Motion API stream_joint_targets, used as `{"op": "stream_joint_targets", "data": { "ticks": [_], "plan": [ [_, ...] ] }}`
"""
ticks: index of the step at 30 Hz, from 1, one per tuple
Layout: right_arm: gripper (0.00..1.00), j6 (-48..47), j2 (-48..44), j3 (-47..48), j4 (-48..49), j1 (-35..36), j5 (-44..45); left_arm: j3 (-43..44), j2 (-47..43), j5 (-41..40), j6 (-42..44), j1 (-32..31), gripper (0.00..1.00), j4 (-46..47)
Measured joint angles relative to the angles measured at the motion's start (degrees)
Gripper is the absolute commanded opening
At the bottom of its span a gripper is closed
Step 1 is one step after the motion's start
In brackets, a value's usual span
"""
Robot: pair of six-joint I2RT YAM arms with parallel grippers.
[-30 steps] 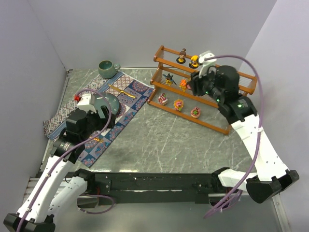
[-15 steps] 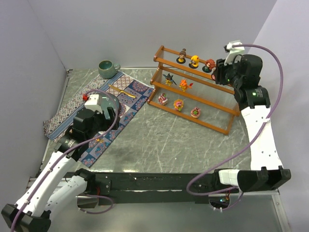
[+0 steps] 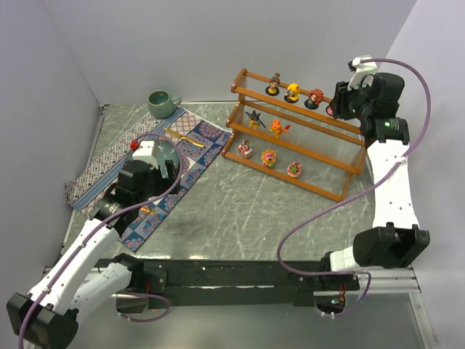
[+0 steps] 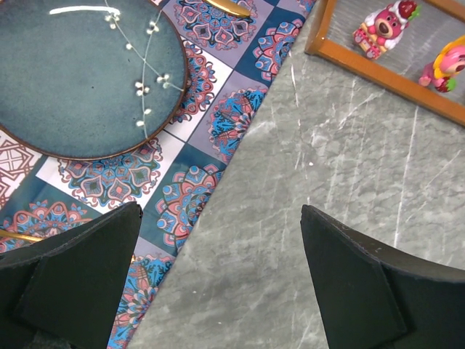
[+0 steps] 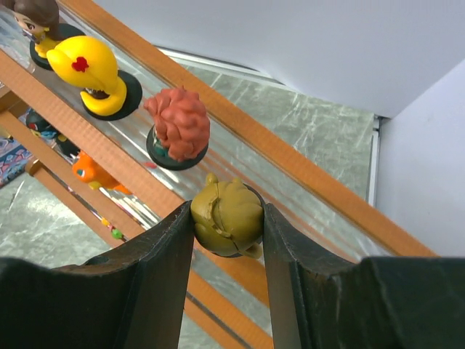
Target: Place and organize the plastic toys onto the shelf
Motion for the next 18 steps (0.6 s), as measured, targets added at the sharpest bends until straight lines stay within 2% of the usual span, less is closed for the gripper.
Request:
{"op": "stream_joint_targets", "data": {
  "ticks": [18],
  "plan": [
    [0.33,-1.92,6.8,4.59,0.11,-2.51,-2.95,0.0,1.49,-0.02,0.72,1.64,0.97,0.24]
  ]
}}
